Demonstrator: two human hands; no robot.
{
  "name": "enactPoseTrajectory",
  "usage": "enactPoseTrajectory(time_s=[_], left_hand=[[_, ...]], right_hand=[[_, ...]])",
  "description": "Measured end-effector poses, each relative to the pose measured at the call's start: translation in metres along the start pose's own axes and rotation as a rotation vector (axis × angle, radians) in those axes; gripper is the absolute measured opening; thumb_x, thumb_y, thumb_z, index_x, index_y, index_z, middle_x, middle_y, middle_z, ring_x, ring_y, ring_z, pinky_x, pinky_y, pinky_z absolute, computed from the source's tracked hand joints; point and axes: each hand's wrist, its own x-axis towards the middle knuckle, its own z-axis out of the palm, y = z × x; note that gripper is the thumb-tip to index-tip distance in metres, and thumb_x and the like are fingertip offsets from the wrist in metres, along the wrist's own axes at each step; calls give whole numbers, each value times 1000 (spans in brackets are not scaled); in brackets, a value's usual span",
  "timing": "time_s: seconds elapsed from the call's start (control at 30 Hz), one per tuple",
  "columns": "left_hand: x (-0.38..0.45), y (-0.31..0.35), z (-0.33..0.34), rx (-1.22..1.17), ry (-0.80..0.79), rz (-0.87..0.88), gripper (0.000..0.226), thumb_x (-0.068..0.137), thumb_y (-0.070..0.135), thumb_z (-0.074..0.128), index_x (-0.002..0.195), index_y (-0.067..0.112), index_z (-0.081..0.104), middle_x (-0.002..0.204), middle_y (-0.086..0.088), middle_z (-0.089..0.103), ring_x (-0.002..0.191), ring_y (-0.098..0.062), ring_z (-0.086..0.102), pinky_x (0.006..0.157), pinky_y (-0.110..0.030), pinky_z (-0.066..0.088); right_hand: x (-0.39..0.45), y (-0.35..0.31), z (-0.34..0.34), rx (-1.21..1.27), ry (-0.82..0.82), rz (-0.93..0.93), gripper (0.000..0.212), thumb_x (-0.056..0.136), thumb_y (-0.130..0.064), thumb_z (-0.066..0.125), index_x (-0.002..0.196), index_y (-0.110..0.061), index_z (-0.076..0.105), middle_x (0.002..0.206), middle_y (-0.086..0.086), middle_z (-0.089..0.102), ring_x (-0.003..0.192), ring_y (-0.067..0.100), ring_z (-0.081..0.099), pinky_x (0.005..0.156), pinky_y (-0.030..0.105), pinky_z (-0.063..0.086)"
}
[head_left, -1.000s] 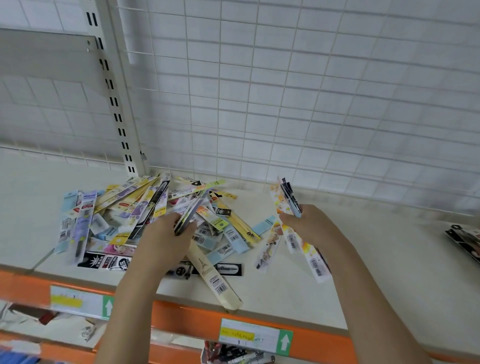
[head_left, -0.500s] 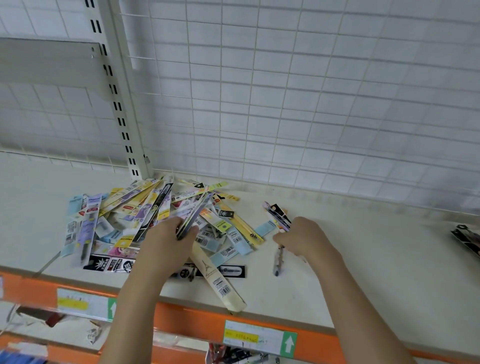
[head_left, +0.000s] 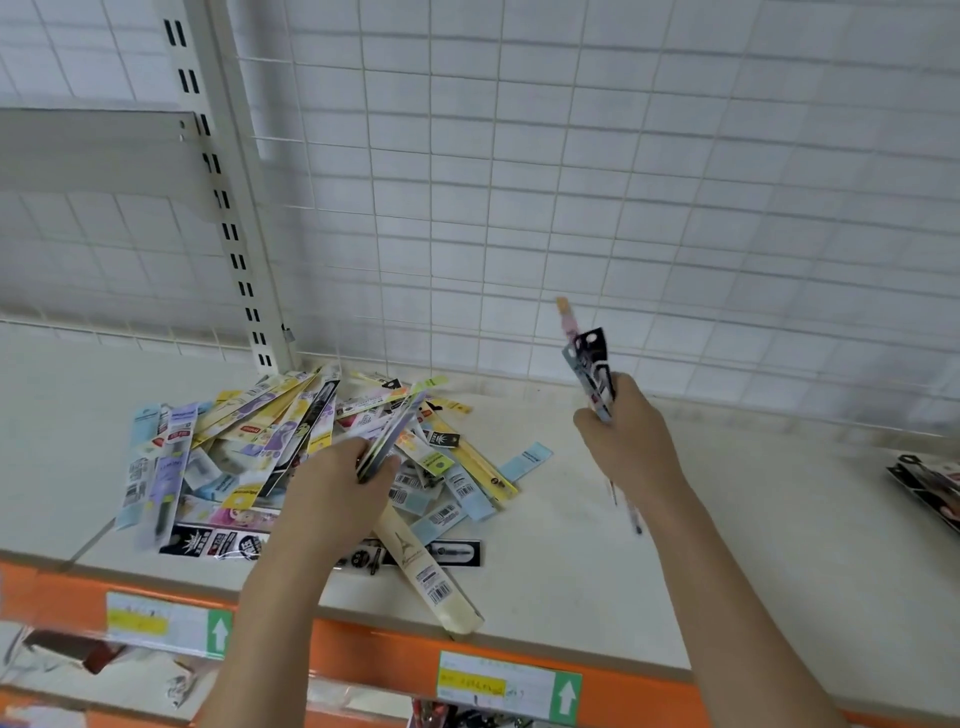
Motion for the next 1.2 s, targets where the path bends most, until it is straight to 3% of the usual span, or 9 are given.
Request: enactPoseTrajectory(time_s=[0.1, 0.2, 0.3, 0.47, 0.63, 0.77, 0.9, 1.07, 1.2], left_hand=[[0, 0, 0, -6, 8, -1, 34, 94, 30, 49, 84, -2, 57, 83, -21, 67, 74, -33, 61, 69, -39, 49], [1, -5, -1, -10, 18, -15, 33, 94, 29, 50, 85, -2, 58, 83, -22, 67, 77, -36, 63, 68, -40, 49], [1, -8, -3, 3, 38, -42, 33, 93, 29, 51, 79, 0, 57, 76, -19, 66, 70, -32, 61, 57, -32, 42], [-1, -10, -2, 90, 88, -105, 35, 90, 32, 57, 63, 13, 44, 58, -3, 49, 54, -16, 45, 47, -25, 31], [-7, -4, 7, 270, 16, -178, 46, 80, 55, 60, 83, 11, 45, 75, -3, 52, 71, -23, 52, 57, -28, 37], [-13, -1, 14, 317, -77, -220, 52, 76, 54, 66, 93, 11, 42, 91, -7, 54, 92, -30, 59, 70, -33, 43], [-10, 2, 13, 207, -105, -239, 50, 73, 42, 73, 89, 9, 39, 84, -7, 52, 80, -29, 56, 62, -31, 41], [-8, 7, 4, -40, -18, -243, 37, 75, 25, 75, 79, 14, 40, 74, -1, 50, 67, -19, 49, 52, -28, 38], [-4, 9, -7, -204, 36, -262, 40, 74, 23, 78, 91, 3, 48, 70, -3, 51, 58, -14, 46, 48, -25, 34]], right_hand=[[-1, -9, -3, 185, 34, -57, 13, 89, -9, 47, 91, -19, 55, 63, -5, 47, 56, 14, 44, 52, 26, 35], [-3, -13, -1, 329, 89, -73, 13, 90, -9, 48, 84, -20, 48, 61, -8, 43, 44, 2, 38, 44, 18, 37], [-7, -10, 6, 402, 108, -53, 10, 90, -7, 51, 86, -13, 45, 62, -3, 42, 40, 0, 39, 38, 10, 35], [-9, 2, 19, 349, 36, 34, 4, 88, -6, 52, 89, -9, 49, 72, 7, 48, 56, 15, 44, 42, 14, 39], [-7, 1, 17, 243, 15, 17, 16, 89, -21, 60, 98, -8, 55, 81, 5, 57, 65, 4, 53, 40, 9, 37], [-7, 2, 16, 184, 35, 18, 16, 89, -24, 61, 89, -10, 53, 77, 4, 56, 62, 5, 52, 40, 8, 36], [-5, 7, 15, 180, 18, 42, 21, 88, -19, 57, 73, -13, 44, 68, 5, 49, 55, 15, 46, 44, 17, 37], [-4, 6, 19, 174, 8, -18, 9, 91, -14, 51, 84, -10, 47, 69, 6, 50, 58, 20, 47, 48, 25, 40], [-3, -1, 26, 157, -52, -68, 6, 92, -10, 45, 92, -14, 49, 77, 8, 55, 68, 21, 56, 49, 23, 39]])
